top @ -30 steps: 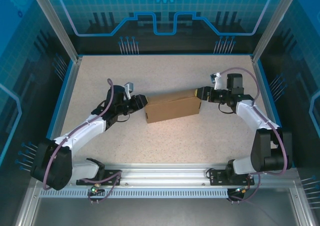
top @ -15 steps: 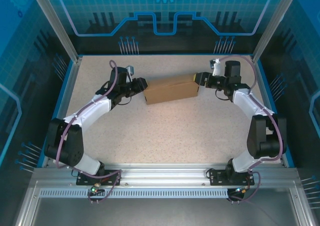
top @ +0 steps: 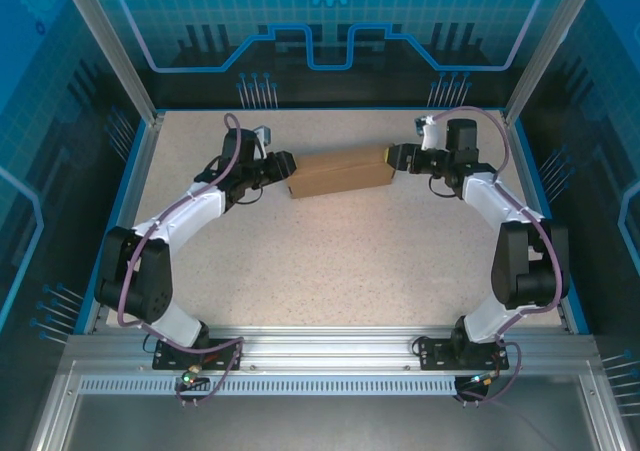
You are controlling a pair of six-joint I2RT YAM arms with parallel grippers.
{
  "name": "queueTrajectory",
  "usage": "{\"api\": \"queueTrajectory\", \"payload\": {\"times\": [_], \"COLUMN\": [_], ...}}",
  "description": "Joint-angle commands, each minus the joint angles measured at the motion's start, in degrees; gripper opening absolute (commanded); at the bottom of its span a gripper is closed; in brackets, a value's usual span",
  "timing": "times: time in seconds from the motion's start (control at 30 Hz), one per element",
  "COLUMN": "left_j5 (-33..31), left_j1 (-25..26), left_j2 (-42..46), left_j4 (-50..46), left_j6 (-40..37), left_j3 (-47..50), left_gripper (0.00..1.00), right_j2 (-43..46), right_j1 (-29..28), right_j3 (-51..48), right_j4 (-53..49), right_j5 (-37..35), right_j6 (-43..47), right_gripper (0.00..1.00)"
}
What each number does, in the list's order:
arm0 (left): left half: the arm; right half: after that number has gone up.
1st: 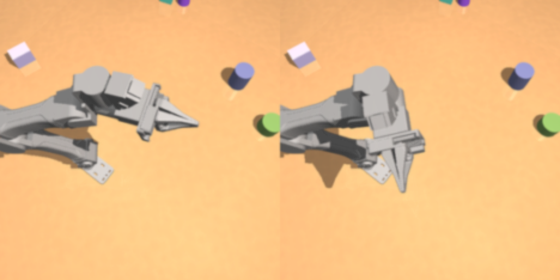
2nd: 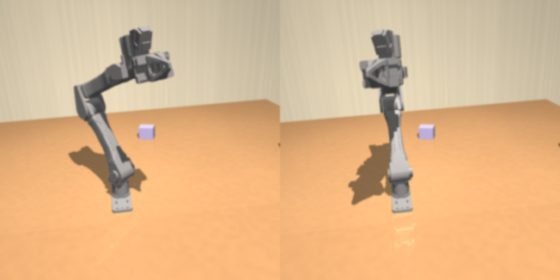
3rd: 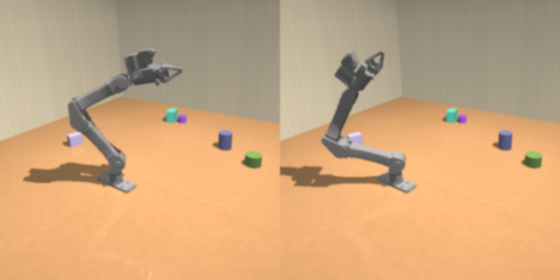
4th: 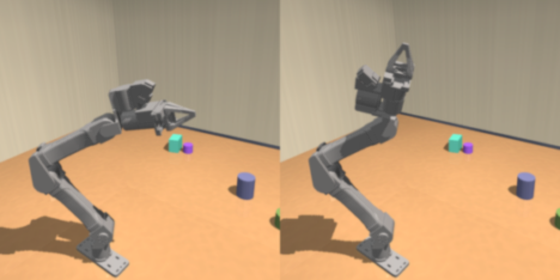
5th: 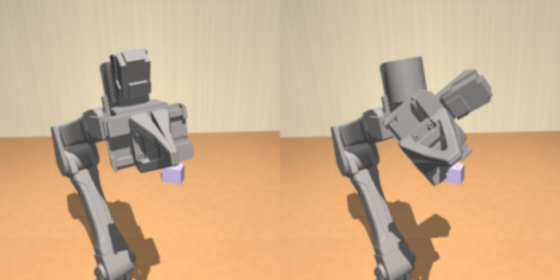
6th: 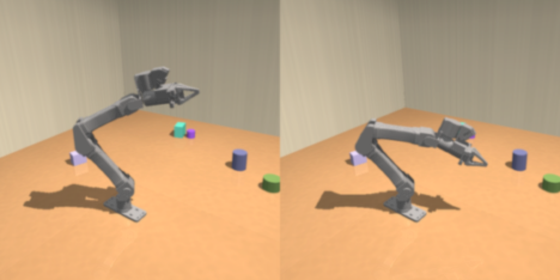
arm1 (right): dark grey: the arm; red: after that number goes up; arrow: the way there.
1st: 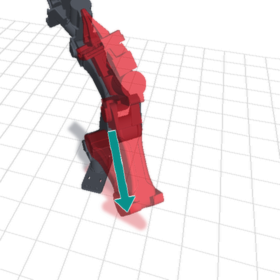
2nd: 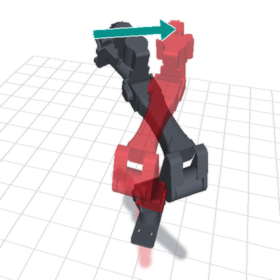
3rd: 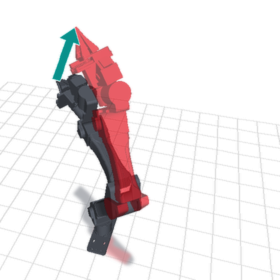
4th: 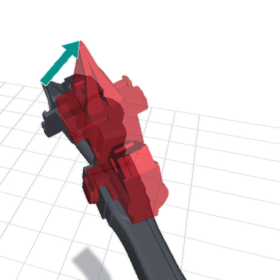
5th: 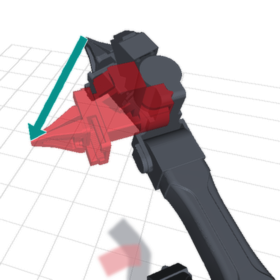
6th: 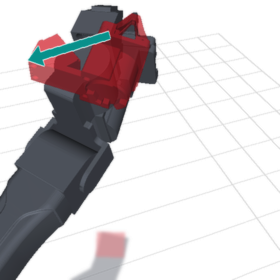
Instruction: Fold the paper box
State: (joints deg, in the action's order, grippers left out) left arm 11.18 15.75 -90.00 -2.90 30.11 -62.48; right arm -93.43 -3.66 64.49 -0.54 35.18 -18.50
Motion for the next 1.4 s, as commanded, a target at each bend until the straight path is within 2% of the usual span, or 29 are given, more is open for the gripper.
{"api": "queueTrajectory", "payload": {"times": [0.0, 0.47, 0.8, 1.13, 1.37], "left_j5": [6.2, 5.6, 4.5, 3.2, -0.2], "left_j1": [2.0, 4.8, 6.7, 6.8, 6.8], "left_j2": [1.9, 7.9, 6.0, 3.7, 6.4], "left_j4": [4.6, 10.0, 17.8, 18.4, 15.2], "left_j6": [-1.8, -0.6, 2.4, 2.1, 0.9], "left_j3": [2.4, 16.3, 26.2, 27.8, 27.8], "left_gripper": [0.42, 0.45, 0.46, 0.49, 0.59], "right_j2": [1.4, 9.8, 10.5, 5.6, 6.4], "right_j1": [-4.1, -6.4, -7.5, -7.4, -6.6], "right_j3": [-2.4, -15.4, -25.0, -25.8, -23.7], "right_j4": [-0.4, 2.3, 5.3, 1.7, -2.6], "right_j5": [7.5, 4.3, 1.4, -3.7, -6.5], "right_j6": [2.1, 2.0, 0.6, 0.1, 1.4], "right_gripper": [0.54, 0.56, 0.57, 0.57, 0.6]}}
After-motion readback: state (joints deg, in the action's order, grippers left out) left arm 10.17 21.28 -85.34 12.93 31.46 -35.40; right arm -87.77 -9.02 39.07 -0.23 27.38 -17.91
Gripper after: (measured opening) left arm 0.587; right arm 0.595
